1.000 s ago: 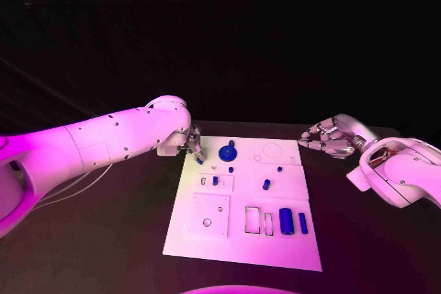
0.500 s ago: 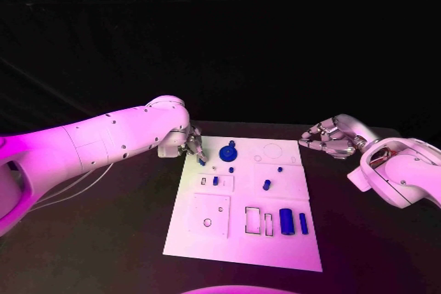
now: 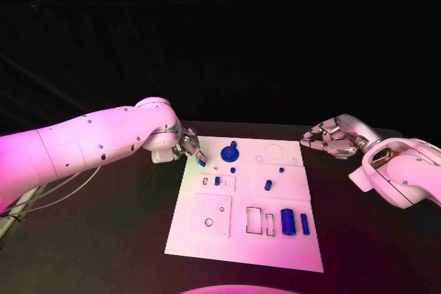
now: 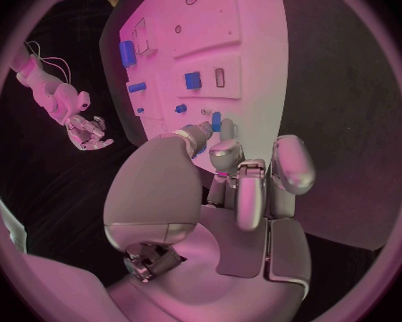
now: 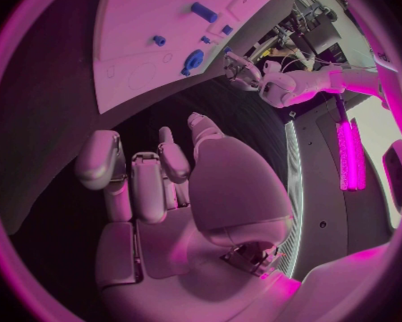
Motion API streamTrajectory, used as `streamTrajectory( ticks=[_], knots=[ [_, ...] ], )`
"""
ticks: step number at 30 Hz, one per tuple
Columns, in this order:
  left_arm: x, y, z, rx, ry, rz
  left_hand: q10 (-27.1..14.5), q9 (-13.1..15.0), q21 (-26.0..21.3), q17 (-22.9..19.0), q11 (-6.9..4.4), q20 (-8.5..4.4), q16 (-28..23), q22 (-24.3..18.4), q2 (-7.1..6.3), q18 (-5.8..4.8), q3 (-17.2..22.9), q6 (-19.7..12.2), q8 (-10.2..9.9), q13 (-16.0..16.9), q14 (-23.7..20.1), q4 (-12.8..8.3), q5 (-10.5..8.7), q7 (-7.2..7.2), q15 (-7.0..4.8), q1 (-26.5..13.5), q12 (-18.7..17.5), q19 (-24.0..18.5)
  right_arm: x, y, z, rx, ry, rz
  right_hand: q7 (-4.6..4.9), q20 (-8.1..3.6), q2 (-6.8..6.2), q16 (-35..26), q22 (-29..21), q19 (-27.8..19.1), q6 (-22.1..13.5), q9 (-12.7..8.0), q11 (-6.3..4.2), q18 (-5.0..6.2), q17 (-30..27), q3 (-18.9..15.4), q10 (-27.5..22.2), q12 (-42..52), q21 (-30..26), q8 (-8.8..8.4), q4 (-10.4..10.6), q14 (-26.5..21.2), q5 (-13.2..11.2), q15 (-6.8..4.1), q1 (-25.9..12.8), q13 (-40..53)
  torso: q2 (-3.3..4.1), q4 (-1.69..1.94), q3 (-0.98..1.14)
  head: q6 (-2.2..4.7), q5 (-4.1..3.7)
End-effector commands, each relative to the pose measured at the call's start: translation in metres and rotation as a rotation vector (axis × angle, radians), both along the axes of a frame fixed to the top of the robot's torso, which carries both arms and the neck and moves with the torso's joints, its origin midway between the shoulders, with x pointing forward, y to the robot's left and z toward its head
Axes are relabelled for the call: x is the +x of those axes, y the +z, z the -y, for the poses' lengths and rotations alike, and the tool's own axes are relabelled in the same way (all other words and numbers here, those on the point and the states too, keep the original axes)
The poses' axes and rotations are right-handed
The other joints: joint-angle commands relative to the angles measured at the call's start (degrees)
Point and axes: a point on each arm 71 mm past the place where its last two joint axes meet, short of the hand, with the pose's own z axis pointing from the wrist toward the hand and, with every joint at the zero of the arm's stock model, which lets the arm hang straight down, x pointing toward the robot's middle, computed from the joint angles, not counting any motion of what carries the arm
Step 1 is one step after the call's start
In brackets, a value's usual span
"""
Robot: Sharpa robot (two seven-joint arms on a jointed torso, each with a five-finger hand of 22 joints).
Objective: Assemble the parts on the task board
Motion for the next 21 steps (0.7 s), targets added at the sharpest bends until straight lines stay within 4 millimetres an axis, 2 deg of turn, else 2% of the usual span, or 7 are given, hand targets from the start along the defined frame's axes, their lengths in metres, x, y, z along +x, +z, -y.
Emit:
streamTrajectory(
  ticks=[1,6,21],
  knots=[
    [-0.005,0.002,0.002,-0.074,0.044,0.033,0.6,1.3,0.4,15.1,-0.18,-0.21,0.1,0.2,-0.79,-0.79,8.3,0.8,0.4,0.3,6.1,-8.1,0.06,-0.60,-0.50,0.0,0.3,0.4,0.000,0.001,0.000,-0.004,0.007,0.012,0.02,-0.18,-0.29,-0.2,0.0,-0.2,-0.3,0.1,0.00,0.59,0.1,-0.3,0.0,0.3,-0.2,0.24,0.2,2.0,0.2,-0.43,0.2,0.1,-0.04,0.13,-0.06,-0.26,-0.01],
    [-0.014,-0.001,-0.001,-0.066,0.042,0.061,1.0,1.5,0.6,15.1,-0.30,-0.32,0.1,0.5,-1.23,-0.87,8.7,1.0,0.5,1.0,6.1,-8.4,0.07,-0.72,-0.61,-0.3,0.9,0.6,0.000,0.001,0.000,-0.004,0.006,0.013,0.02,-0.18,-0.29,-0.2,0.0,-0.2,-0.3,0.1,0.00,0.59,0.1,-0.3,0.0,0.3,-0.2,0.24,0.2,2.0,0.2,-0.43,0.2,0.1,-0.04,0.12,0.01,-0.27,0.08],
    [-0.031,-0.019,0.003,-0.006,-0.020,0.052,1.5,1.6,0.7,15.1,-0.42,-0.43,0.1,0.8,-1.70,-0.92,9.1,1.3,0.7,1.5,6.1,-8.6,0.07,-0.84,-0.72,-0.5,1.3,0.8,0.000,0.001,0.000,-0.004,0.007,0.013,0.02,-0.18,-0.29,-0.2,0.0,-0.2,-0.3,0.1,0.00,0.59,0.1,-0.3,0.0,0.3,-0.2,0.24,0.2,2.0,0.2,-0.43,0.2,0.1,0.02,-0.02,0.03,-0.81,0.36]
  ],
)
